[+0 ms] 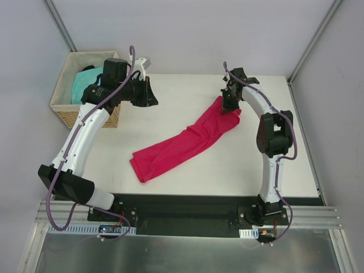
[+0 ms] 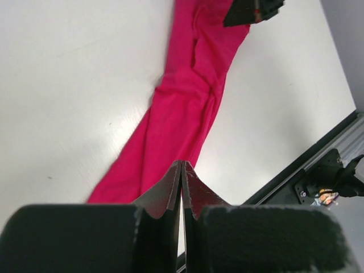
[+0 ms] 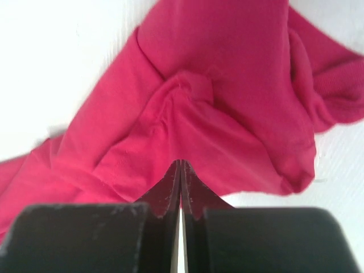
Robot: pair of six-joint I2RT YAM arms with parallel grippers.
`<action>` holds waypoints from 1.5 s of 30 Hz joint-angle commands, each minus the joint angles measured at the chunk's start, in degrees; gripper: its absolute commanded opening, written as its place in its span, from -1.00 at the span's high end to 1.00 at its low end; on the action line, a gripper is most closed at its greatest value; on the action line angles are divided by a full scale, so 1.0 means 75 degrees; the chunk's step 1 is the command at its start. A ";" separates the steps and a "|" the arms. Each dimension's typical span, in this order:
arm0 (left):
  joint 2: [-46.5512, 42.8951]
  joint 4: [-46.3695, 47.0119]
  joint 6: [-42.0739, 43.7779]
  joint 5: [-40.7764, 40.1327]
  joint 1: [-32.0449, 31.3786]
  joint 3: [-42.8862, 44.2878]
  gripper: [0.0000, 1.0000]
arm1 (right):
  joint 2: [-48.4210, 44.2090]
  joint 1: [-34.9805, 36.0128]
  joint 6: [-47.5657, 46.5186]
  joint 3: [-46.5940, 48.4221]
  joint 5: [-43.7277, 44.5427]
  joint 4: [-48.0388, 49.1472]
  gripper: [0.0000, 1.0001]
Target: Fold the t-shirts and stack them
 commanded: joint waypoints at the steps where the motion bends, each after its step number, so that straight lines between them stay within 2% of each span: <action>1: -0.0118 0.0256 -0.0204 0.0444 0.0048 0.0194 1.00 | 0.0372 0.0137 -0.0213 0.0808 -0.0123 -0.0207 0.98; 9: -0.0412 0.0350 -0.0239 0.0467 0.0048 0.0826 1.00 | 0.1250 0.0336 -0.0143 0.1407 0.0357 -0.0677 0.98; 19: -0.0294 0.0315 -0.0298 0.0433 0.0048 0.1295 1.00 | 0.2434 0.0278 -0.0131 0.3164 0.1515 -0.2305 0.98; 27: -0.0341 0.0093 -0.0415 0.0386 0.0048 0.1764 1.00 | 0.2880 0.0056 0.0020 0.3329 0.2490 -0.2938 0.99; 36: -0.0353 -0.0142 -0.0603 0.0374 0.0048 0.2022 1.00 | 0.2951 -0.0319 0.0302 0.3681 0.3287 -0.2997 0.99; 39: -0.0341 -0.0142 -0.0638 0.0456 0.0048 0.2034 1.00 | 0.2788 -0.0507 0.0361 0.3623 0.3089 -0.2904 0.99; 41: -0.0318 -0.0154 -0.0685 0.0480 0.0048 0.2034 1.00 | 0.2437 -0.0519 0.0314 0.3181 0.2762 -0.2334 0.98; 45: -0.0236 -0.0130 -0.0697 0.0480 0.0048 0.1929 1.00 | 0.0693 -0.0414 0.0653 0.1785 0.1114 -0.1031 0.98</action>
